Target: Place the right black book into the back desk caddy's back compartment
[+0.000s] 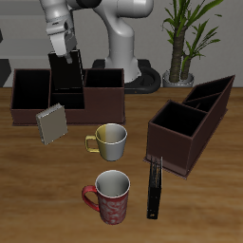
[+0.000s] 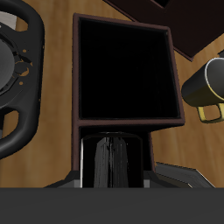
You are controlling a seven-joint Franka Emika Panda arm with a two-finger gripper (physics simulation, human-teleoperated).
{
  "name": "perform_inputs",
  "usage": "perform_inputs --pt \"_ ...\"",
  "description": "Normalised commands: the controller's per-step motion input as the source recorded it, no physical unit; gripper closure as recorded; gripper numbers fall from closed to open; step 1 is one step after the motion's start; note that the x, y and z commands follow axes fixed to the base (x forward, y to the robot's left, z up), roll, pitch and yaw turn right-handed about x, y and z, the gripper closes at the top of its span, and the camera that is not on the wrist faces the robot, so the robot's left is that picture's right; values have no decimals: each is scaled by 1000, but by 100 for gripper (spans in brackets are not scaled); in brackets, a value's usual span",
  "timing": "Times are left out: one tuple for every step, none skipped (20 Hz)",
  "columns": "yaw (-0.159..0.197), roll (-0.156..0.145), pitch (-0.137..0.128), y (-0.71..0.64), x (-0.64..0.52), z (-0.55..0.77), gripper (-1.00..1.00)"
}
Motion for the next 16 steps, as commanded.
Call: perform_inputs --pt "39 56 68 196 -18 -296 100" --pt "5 28 14 170 -49 -214 100" --pt "20 41 87 171 1 -361 100" --pt "16 44 67 143 182 -434 100" --pt "3 -1 75 -40 125 -303 100" --pt "-29 -24 29 -67 -59 -189 100" --pt "-43 -23 36 -86 97 -242 100" --pt "-12 -14 53 -19 -165 -216 100" --pt "-12 5 35 -16 8 -192 100" --pt "22 27 78 3 -103 -454 100" --pt "-55 -2 46 -19 -79 -274 100" --pt "-11 10 42 0 -89 -260 100" --pt "-5 5 14 23 -77 -115 100" --pt "-46 12 28 -2 -82 -257 100" --pt "-21 12 59 -30 -14 -206 100" --pt "2 -7 -12 -5 -73 -98 100"
